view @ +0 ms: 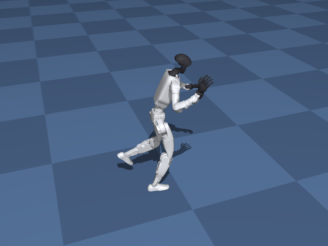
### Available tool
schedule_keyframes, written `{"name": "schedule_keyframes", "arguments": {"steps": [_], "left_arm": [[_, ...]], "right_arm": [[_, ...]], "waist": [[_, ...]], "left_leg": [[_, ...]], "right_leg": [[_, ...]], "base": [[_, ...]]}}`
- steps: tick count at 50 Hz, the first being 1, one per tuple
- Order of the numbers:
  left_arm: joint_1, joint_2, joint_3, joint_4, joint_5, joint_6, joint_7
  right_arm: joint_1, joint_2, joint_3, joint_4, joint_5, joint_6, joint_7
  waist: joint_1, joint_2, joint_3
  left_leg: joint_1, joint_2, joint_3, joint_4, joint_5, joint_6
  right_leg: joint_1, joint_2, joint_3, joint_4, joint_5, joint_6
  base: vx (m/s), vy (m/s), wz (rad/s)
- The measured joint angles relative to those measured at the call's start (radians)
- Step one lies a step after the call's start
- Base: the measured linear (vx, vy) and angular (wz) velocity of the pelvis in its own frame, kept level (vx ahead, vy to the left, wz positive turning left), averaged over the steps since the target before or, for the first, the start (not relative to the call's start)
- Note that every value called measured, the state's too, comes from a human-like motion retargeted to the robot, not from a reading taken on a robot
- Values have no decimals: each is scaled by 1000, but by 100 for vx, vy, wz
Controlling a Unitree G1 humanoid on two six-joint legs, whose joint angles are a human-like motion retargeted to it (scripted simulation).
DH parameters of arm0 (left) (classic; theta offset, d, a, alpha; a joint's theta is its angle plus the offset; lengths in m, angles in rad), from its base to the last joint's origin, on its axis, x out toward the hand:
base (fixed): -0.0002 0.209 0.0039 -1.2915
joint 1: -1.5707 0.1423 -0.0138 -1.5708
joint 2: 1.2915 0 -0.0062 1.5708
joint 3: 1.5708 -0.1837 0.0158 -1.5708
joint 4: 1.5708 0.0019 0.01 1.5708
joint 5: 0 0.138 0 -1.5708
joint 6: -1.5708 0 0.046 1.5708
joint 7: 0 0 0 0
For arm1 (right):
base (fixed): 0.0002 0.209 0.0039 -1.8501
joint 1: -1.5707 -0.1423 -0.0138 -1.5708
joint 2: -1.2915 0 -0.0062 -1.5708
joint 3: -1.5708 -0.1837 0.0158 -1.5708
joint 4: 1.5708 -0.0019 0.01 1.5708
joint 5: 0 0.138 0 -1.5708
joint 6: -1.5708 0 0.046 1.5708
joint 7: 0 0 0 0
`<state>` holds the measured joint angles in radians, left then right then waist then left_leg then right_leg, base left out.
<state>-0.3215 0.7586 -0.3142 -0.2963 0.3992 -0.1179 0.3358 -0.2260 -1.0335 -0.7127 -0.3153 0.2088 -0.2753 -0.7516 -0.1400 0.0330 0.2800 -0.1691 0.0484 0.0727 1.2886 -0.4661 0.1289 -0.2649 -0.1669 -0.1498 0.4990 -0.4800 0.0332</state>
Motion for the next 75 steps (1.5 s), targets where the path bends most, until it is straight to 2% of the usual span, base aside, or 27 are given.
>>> {"name": "schedule_keyframes", "arguments": {"steps": [2,5,9,10,12,13,15,17,20,22,25,28,32,35,39,42,45,47,50,53,55,58,60,63,68,72,75], "left_arm": [[171,-8,148,8,-25,1,22],[378,1,381,32,-123,-2,96],[548,34,695,109,-312,-20,258],[571,46,769,130,-345,-32,306],[585,80,883,163,-443,-83,207],[576,113,939,177,-460,-107,205],[496,218,1039,211,-383,-96,462],[351,346,1072,228,-259,32,489],[45,471,989,138,-217,89,516],[-166,501,822,53,-162,128,507],[-366,461,593,-85,-64,124,408],[-420,344,411,-209,-30,47,253],[-368,134,145,-275,-57,-53,119],[-255,45,9,-203,4,-129,41],[74,-25,128,-77,46,-121,25],[296,-85,280,-9,-47,-75,77],[434,-34,477,38,-95,-53,151],[508,14,625,82,-175,-46,200],[592,93,826,153,-321,-68,304],[601,177,960,221,-425,-137,404],[537,243,1023,254,-475,-155,451],[334,357,1078,233,-494,-80,530],[196,425,1071,174,-458,-30,574],[-7,478,914,29,-346,36,571],[-238,444,531,-240,-217,59,447],[-337,338,202,-339,-129,-4,342],[-341,238,39,-319,-48,-53,284]], "right_arm": [[-114,-29,36,-50,-49,3,-22],[-240,-29,170,-167,-124,18,-15],[-381,69,524,-321,-156,55,102],[-410,101,630,-350,-142,53,145],[-442,161,861,-383,-85,37,296],[-451,188,970,-388,-56,20,350],[-440,226,1131,-383,-40,-7,386],[-360,243,1180,-359,-94,6,460],[-132,278,1102,-314,-102,19,510],[72,308,969,-297,-63,23,521],[324,330,749,-274,-32,16,518],[461,355,523,-218,-75,22,462],[459,428,270,-120,-158,48,278],[342,415,109,-46,-208,33,140],[7,266,28,120,-164,-4,-40],[-182,221,46,191,-76,-43,-217],[-206,223,72,163,-84,-53,-227],[-194,247,144,101,-117,-23,-145],[-208,294,377,-40,-144,-2,-11],[-271,303,736,-185,-68,-58,154],[-323,311,956,-255,-26,-72,279],[-277,344,1056,-316,-60,-38,364],[-147,380,1014,-323,-77,-30,363],[157,421,818,-317,-21,-28,372],[490,367,407,-230,-67,0,272],[523,310,197,-76,-73,-4,111],[455,218,95,46,2,-50,8]], "waist": [[111,-38,-40],[277,-119,-113],[415,-201,-162],[432,-200,-160],[429,-150,-133],[415,-119,-110],[378,-66,-58],[324,-57,-31],[217,-65,-18],[126,-38,-48],[-44,62,-90],[-212,106,-122],[-298,33,-119],[-247,-77,-100],[-120,-56,-52],[30,-48,-52],[218,-99,-95],[324,-142,-126],[421,-152,-141],[414,-87,-96],[374,-54,-51],[285,-72,-14],[203,-82,-21],[48,-35,-87],[-196,75,-137],[-265,31,-135],[-232,-68,-112]], "left_leg": [[-132,6,63,55,-46,33],[-282,3,178,-101,-68,46],[-256,-1,337,-741,36,-3],[-211,2,379,-938,66,-27],[-124,24,403,-1167,122,-88],[-88,36,377,-1195,149,-106],[-35,60,299,-1106,120,-85],[-43,58,256,-890,-33,-29],[-37,20,227,-740,-159,-18],[3,6,189,-798,-142,-57],[98,33,101,-962,-9,-133],[195,38,-2,-1093,215,-192],[382,-5,-135,-1160,405,-174],[382,-46,-72,-840,306,-85],[102,50,10,-193,85,-25],[-105,12,28,-45,-8,-25],[-243,-28,151,-222,-58,-7],[-257,-37,254,-509,-24,-4],[-176,-39,351,-1036,72,-68],[-91,-8,296,-1207,164,-128],[-48,11,232,-1095,135,-95],[-46,-2,194,-812,-79,-26],[-22,-21,174,-755,-147,-30],[55,-25,108,-861,-86,-95],[245,7,-47,-1078,234,-191],[422,-14,-118,-1119,418,-184],[410,-53,-65,-780,333,-131]], "right_leg": [[34,-10,26,-9,-12,30],[112,-40,80,-138,94,88],[248,-80,160,-329,394,147],[296,-80,172,-367,460,159],[427,-48,177,-394,527,151],[487,-33,165,-370,534,126],[522,-26,89,-169,467,61],[411,-75,29,196,300,12],[186,-92,62,566,110,-23],[34,-54,49,615,75,-14],[-75,12,-81,381,77,-26],[-77,29,-211,-74,155,25],[-51,-14,-234,-422,170,120],[0,-76,-171,-372,247,92],[-10,-37,-107,-53,47,-19],[26,-18,-70,7,-33,-8],[114,-32,-15,-121,41,43],[176,-41,39,-219,160,78],[318,-24,115,-345,352,115],[492,18,163,-328,431,88],[507,28,142,-105,378,51],[333,-31,83,396,187,1],[202,-39,73,577,97,-17],[36,6,3,530,59,-11],[-8,46,-221,-74,167,42],[-4,39,-170,-410,160,77],[25,4,-64,-358,213,59]], "base": [[120,-12,-90],[125,0,-107],[130,22,-114],[133,38,-76],[134,43,-33],[132,46,16],[127,45,58],[120,39,96],[117,29,111],[120,20,135],[125,9,170],[134,-13,189],[140,-36,103],[132,-39,-8],[118,-28,-65],[120,-18,-91],[126,-9,-117],[132,5,-147],[138,21,-134],[138,32,-48],[131,33,31],[123,27,76],[123,19,104],[126,10,152],[133,-12,163],[138,-34,61],[129,-36,-24]]}}
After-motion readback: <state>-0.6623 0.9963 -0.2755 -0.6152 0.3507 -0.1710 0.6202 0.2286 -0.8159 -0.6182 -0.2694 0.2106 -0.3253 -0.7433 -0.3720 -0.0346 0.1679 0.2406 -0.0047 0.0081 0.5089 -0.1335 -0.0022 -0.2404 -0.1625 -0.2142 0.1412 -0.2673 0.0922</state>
